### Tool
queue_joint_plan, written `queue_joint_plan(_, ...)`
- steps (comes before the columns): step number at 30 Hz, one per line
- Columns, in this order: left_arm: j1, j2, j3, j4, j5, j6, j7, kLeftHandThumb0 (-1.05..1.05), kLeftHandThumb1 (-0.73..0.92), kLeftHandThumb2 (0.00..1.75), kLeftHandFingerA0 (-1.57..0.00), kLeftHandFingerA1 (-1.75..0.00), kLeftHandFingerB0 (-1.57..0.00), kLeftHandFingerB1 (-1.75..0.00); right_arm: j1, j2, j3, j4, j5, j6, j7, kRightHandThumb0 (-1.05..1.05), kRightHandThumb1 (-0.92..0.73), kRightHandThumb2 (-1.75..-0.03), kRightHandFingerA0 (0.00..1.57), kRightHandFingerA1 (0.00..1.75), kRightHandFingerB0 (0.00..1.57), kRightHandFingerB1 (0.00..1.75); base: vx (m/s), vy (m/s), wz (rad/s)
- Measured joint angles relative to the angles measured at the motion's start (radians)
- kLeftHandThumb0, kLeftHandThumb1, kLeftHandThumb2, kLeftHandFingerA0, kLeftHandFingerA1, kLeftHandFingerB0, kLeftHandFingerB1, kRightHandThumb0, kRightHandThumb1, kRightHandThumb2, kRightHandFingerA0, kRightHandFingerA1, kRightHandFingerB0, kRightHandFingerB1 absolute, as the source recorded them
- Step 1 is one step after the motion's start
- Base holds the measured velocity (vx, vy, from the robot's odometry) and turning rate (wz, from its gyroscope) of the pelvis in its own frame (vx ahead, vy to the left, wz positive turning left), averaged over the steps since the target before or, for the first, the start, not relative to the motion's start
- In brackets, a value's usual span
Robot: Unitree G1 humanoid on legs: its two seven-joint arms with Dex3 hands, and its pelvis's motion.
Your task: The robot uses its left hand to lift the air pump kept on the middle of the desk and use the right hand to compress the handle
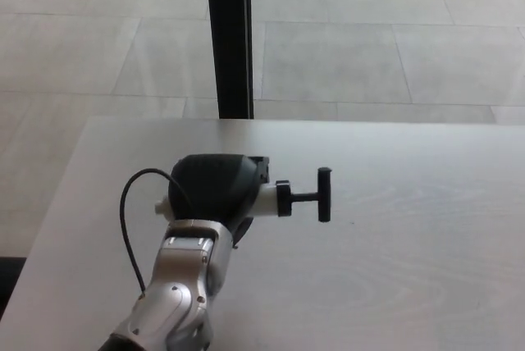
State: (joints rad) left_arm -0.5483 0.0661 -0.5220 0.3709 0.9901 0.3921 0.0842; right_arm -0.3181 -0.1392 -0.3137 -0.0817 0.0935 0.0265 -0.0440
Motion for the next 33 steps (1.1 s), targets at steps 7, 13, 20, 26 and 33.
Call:
queue_joint_plan(7, 0.058, 0.016, -0.007, 0.033, -0.032, -0.012, -0.005, -0.22, 0.69, 0.69, -0.75, -1.69, -0.64, -0.96, 0.061, -0.034, -0.114, -0.033, 0.051, 0.036, 0.004, -0.73, -0.74, -1.15, 0.30, 0.60, 0.39, 0.56, 0.00, 0.000, 0.00)
queue_joint_plan(13, 0.063, -0.009, -0.021, 0.071, -0.042, -0.001, -0.027, -0.21, 0.69, 0.72, -0.76, -1.65, -0.53, -0.68, 0.093, -0.036, -0.135, -0.049, 0.060, 0.057, -0.003, -0.74, -0.92, -0.68, 0.35, 0.54, 0.47, 0.42, 0.00, 0.000, 0.00)
queue_joint_plan(20, 0.036, -0.071, 0.017, 0.076, -0.087, 0.032, -0.088, -0.82, 0.52, 0.93, -0.02, -0.42, -0.10, -0.20, 0.099, -0.029, -0.120, -0.066, 0.063, 0.081, -0.020, -0.68, -0.89, -0.68, 0.38, 0.66, 0.48, 0.44, 0.00, 0.000, 0.00)
queue_joint_plan(26, 0.018, -0.070, 0.052, 0.063, -0.132, 0.043, -0.172, -1.01, 0.57, 0.87, 0.00, 0.00, 0.00, 0.00, 0.099, -0.026, -0.109, -0.066, 0.062, 0.081, -0.021, -0.69, -0.89, -0.67, 0.36, 0.66, 0.46, 0.44, 0.00, 0.000, 0.00)
queue_joint_plan(33, 0.013, -0.055, 0.073, 0.054, -0.173, 0.045, -0.272, -1.05, 0.77, 0.64, 0.00, 0.00, 0.00, 0.00, 0.099, -0.027, -0.101, -0.066, 0.061, 0.081, -0.021, -0.72, -0.89, -0.67, 0.34, 0.66, 0.46, 0.44, 0.00, 0.000, 0.00)
